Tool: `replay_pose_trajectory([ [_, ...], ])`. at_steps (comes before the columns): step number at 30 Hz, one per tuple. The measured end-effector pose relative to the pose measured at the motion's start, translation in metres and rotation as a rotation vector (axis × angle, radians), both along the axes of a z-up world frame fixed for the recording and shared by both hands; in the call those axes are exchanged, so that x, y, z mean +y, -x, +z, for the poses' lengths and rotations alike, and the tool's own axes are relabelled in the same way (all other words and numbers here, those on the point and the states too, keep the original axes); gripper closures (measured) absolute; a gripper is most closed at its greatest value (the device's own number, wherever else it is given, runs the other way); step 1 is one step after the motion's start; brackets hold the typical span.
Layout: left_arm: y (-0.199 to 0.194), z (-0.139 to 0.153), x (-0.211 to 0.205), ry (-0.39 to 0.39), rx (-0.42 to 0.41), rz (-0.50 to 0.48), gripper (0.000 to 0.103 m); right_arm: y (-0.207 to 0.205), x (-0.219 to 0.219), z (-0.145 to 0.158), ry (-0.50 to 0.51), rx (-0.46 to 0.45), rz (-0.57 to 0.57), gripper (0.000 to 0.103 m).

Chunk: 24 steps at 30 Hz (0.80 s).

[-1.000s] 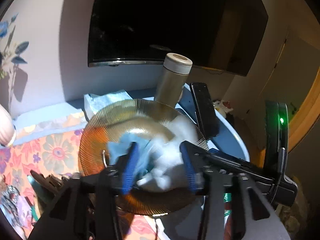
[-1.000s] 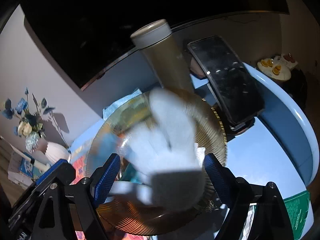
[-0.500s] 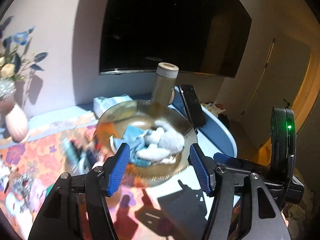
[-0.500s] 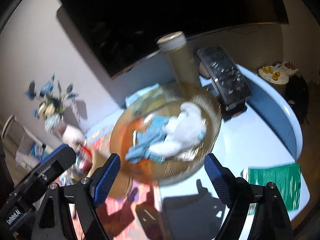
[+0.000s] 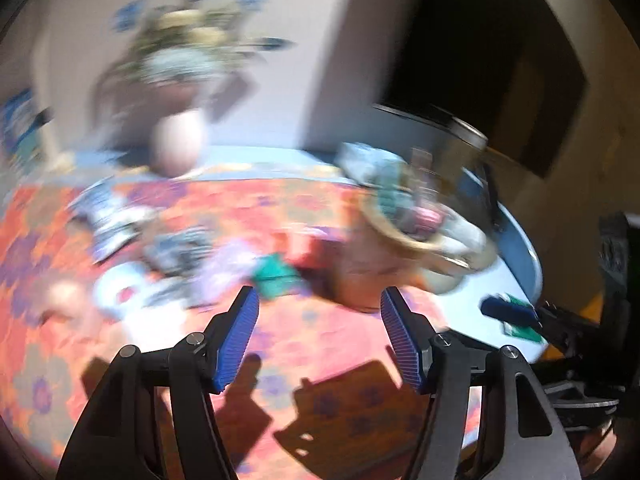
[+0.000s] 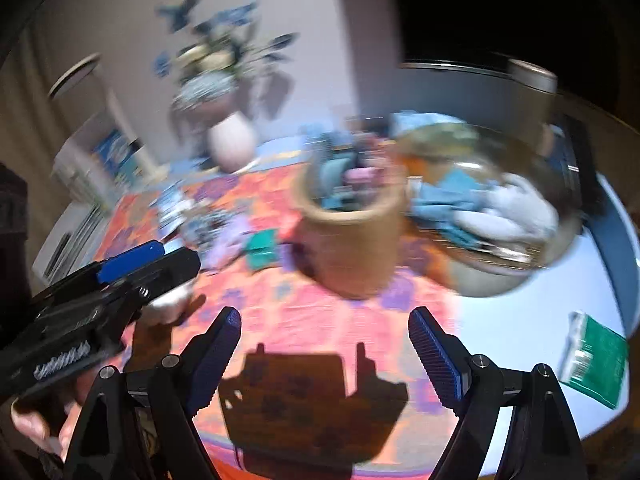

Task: Organize soft objects
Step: 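Move both open tools back over the items on the desk, then grasp the white fluffy bear with the right tool while the left tool grasps the white paper bag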

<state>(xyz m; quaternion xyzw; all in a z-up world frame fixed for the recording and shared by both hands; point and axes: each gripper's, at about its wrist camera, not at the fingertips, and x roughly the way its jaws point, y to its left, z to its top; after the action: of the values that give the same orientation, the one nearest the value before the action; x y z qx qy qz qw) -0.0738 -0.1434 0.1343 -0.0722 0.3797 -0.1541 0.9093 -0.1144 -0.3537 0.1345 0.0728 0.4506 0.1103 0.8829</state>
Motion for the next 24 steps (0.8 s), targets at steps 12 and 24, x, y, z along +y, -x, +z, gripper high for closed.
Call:
replay_pose_trajectory([
  [12,-0.007,-0.046,0.187,0.104,0.109,0.365,0.042,-0.034,0.154,-0.057,-0.058,0.144,0.227,0.018],
  [24,-0.046,-0.097,0.217,0.154,0.186,0.347,0.042,-0.067,0.207,-0.102,-0.070,0.267,0.221,0.018],
])
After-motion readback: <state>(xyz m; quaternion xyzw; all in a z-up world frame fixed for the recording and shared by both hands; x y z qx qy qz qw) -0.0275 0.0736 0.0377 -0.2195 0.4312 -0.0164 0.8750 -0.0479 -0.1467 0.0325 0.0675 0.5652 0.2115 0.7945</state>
